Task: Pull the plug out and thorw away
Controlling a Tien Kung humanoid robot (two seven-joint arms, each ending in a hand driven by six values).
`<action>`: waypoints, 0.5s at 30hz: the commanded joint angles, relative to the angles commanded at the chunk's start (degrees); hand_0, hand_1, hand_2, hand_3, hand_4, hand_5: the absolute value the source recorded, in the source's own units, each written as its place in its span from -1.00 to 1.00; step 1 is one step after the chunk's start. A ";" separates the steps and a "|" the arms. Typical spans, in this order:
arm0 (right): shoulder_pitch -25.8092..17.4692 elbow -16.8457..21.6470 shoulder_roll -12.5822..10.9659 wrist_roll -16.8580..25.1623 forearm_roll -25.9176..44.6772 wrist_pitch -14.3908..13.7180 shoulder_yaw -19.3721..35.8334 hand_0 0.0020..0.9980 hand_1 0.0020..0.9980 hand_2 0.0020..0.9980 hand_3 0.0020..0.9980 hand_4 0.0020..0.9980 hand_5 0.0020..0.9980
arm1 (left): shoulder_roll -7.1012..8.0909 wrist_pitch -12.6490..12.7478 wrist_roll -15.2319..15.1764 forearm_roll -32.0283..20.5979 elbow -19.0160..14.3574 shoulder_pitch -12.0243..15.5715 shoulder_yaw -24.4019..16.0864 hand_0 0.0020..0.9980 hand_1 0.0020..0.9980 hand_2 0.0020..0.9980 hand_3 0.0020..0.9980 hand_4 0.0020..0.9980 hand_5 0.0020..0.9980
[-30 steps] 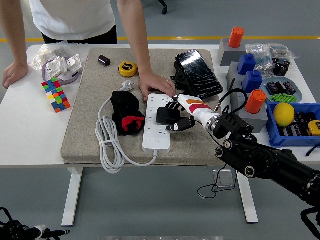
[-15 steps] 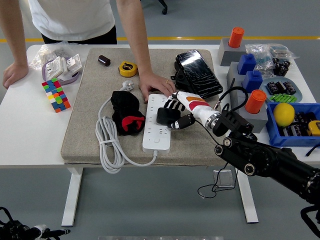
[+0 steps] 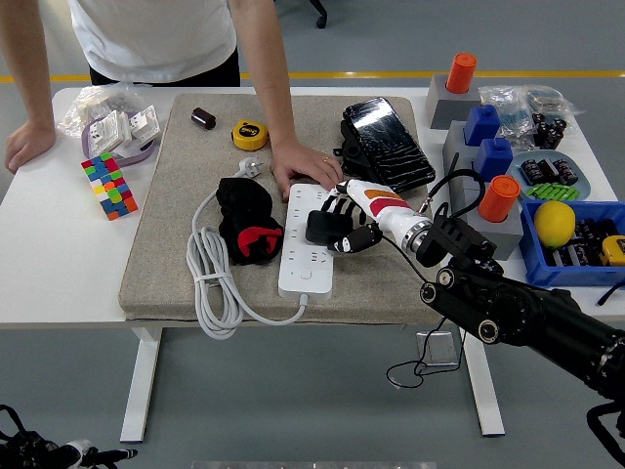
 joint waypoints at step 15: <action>-0.86 2.93 0.00 0.03 -1.27 -0.18 2.49 -0.43 -0.39 -0.21 -0.03 0.88 -1.00 | -0.13 0.06 -0.09 -0.29 0.05 0.00 0.14 0.06 0.33 0.39 0.34 0.68 0.38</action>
